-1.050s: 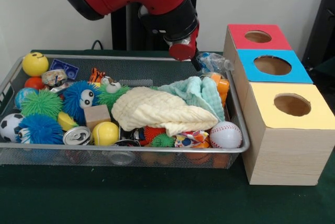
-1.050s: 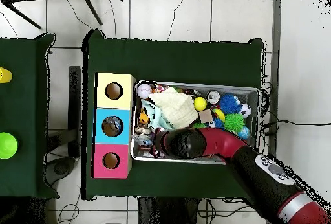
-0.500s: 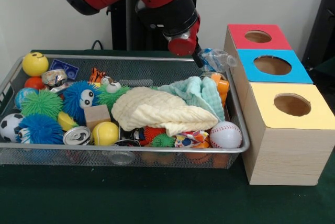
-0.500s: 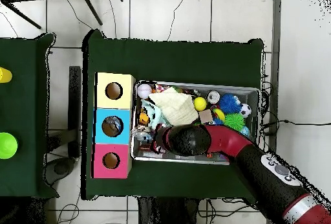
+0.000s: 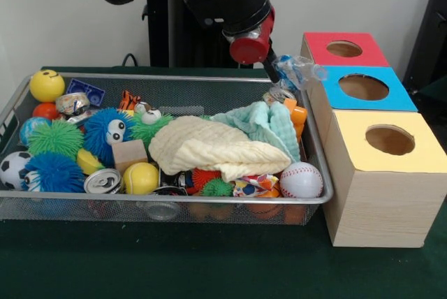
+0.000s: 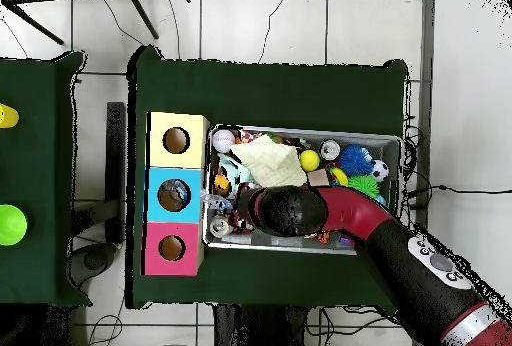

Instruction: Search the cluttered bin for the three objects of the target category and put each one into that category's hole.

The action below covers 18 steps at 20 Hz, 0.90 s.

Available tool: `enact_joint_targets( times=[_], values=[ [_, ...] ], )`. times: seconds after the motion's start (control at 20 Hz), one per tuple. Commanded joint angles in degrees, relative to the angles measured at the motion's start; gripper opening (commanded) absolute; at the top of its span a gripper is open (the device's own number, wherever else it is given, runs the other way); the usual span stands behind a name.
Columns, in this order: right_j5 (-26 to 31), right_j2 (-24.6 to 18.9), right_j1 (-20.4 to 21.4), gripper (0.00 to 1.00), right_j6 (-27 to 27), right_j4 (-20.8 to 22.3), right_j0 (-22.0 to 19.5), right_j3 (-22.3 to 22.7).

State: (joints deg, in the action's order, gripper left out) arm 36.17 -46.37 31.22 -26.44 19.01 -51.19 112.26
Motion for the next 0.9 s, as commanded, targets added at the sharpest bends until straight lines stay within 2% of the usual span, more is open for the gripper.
enact_joint_targets(
  times=[0.05, 0.25, 0.9],
  values=[
    [0.94, -2.9, 3.46, 0.0, -11.05, -4.02, 2.33, 2.12],
    [-0.27, -2.2, 4.05, 0.0, -11.68, -4.72, 3.58, 2.74],
    [-7.5, 1.18, 1.68, 0.0, -14.29, -3.9, 7.97, 2.66]
  ],
)
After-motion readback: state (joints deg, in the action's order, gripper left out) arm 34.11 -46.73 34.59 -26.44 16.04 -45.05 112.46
